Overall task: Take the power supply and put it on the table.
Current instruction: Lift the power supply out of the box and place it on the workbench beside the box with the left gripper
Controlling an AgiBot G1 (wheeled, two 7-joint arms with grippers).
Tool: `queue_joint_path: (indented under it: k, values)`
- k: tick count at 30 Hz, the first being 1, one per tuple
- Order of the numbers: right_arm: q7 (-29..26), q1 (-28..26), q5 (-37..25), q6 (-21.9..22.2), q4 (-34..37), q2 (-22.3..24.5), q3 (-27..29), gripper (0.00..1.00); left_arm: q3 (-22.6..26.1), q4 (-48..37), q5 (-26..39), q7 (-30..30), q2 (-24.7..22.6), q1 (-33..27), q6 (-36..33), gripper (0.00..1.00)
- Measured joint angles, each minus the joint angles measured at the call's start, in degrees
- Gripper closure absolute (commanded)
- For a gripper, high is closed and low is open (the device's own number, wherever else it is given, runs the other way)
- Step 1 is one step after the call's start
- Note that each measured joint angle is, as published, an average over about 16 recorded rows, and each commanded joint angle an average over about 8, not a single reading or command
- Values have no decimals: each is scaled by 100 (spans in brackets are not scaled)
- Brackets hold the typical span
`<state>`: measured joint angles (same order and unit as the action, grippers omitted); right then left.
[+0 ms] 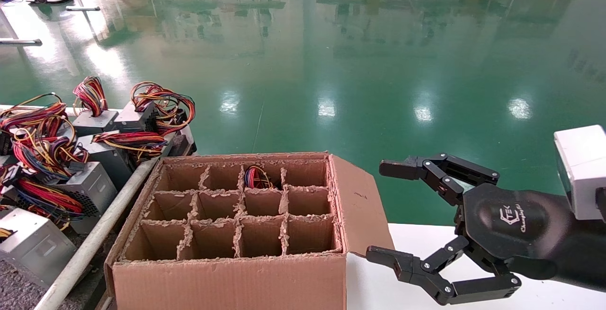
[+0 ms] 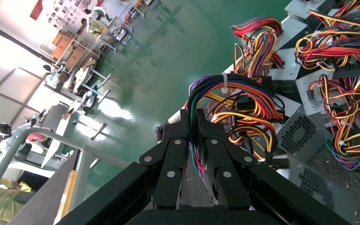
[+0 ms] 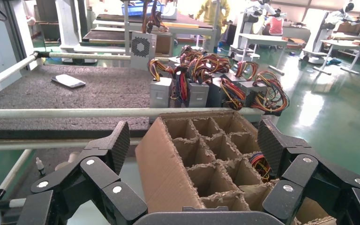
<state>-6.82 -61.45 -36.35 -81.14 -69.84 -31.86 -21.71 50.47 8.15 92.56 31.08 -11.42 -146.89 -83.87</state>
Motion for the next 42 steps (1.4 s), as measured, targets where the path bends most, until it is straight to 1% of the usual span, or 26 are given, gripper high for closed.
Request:
queue_joint_path:
  k: [8, 17, 30, 42]
  values:
    - [0, 0, 0, 0, 0, 0, 0, 0, -15, -481, -46, 282, -174, 191, 16, 100]
    - [0, 0, 0, 0, 0, 0, 0, 0, -102, -973, -179, 583, -447, 635, 145, 100]
    - [0, 0, 0, 0, 0, 0, 0, 0, -346, -1361, -463, 727, -890, 1413, 901, 100]
    - [0, 0, 0, 0, 0, 0, 0, 0, -644, -1410, -810, 744, -1163, 2066, 1456, 100]
